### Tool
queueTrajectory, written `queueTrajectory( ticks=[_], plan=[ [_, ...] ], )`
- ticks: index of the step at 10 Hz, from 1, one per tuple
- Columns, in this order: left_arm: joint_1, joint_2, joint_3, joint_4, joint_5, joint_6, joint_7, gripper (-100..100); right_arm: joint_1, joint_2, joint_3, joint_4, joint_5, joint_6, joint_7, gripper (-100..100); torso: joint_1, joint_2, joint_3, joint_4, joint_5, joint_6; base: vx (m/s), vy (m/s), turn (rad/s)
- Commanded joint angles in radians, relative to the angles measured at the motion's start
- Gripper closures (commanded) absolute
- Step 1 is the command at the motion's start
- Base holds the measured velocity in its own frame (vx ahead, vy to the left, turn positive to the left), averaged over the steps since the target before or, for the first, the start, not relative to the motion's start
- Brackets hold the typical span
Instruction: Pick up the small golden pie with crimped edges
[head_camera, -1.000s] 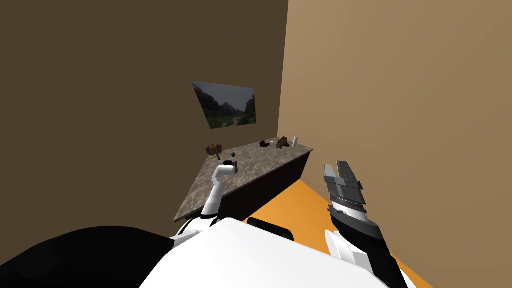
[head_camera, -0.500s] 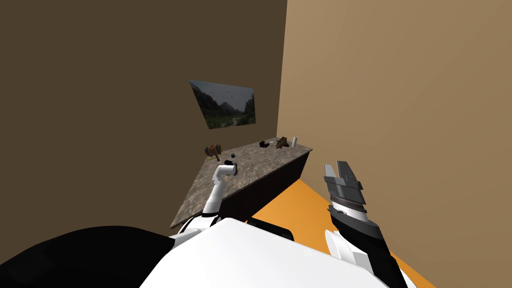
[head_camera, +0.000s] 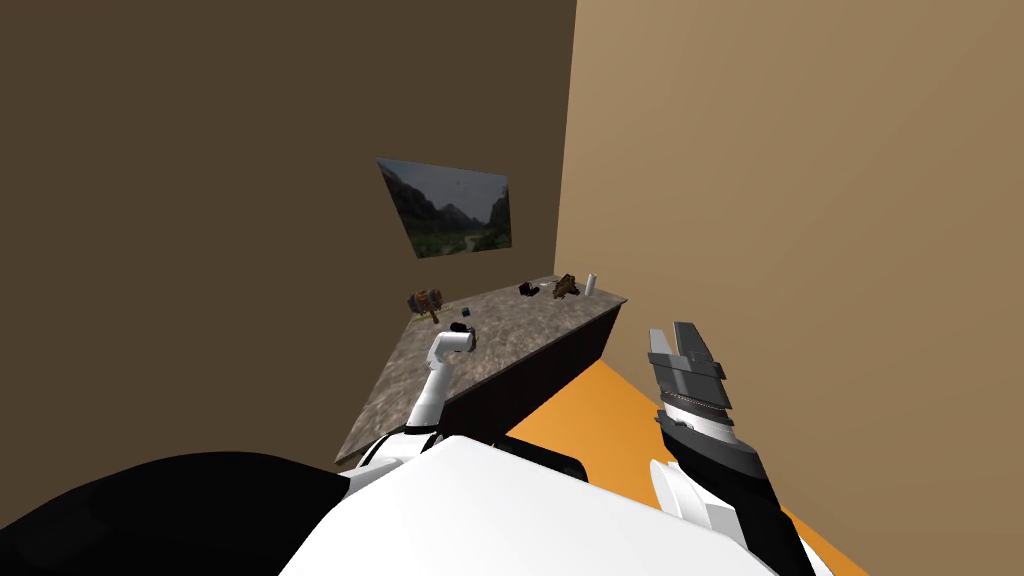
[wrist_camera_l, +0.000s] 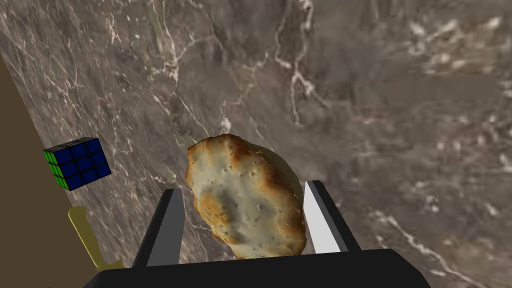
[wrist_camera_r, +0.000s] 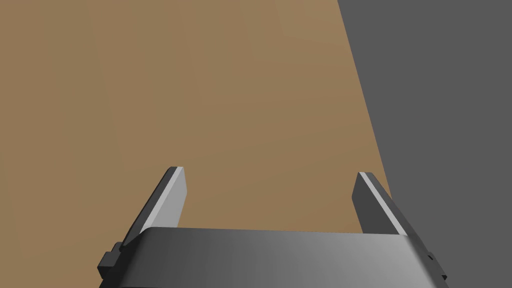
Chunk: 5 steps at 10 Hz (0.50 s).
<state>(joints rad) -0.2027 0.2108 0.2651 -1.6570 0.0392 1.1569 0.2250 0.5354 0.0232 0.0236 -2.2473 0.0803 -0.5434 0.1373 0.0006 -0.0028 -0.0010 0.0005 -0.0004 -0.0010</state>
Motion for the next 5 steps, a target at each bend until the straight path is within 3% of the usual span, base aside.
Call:
queueTrajectory(
  ticks=[1, 4, 5],
  plan=[
    [0.0, 0.0, 0.0, 0.0, 0.0, 0.0, 0.0, 100, 0.0, 0.0, 0.0, 0.0, 0.0, 0.0, 0.0, 0, 0.0, 0.0, 0.0, 0.0, 0.0, 0.0, 0.0, 0.0, 0.0],
    [-0.002, 0.001, 0.0, -0.002, 0.0, -0.003, 0.0, 100, 0.0, 0.0, 0.0, 0.0, 0.0, 0.0, 0.0, 0, 0.0, 0.001, 0.0, -0.001, 0.001, 0.0, 0.0, 0.0, 0.0],
    [-0.002, 0.001, 0.0, -0.002, 0.0, -0.003, 0.0, 0, 0.0, 0.0, 0.0, 0.0, 0.0, 0.0, 0.0, 0, 0.0, 0.001, 0.0, -0.001, 0.001, 0.0, 0.0, 0.0, 0.0]
  ],
)
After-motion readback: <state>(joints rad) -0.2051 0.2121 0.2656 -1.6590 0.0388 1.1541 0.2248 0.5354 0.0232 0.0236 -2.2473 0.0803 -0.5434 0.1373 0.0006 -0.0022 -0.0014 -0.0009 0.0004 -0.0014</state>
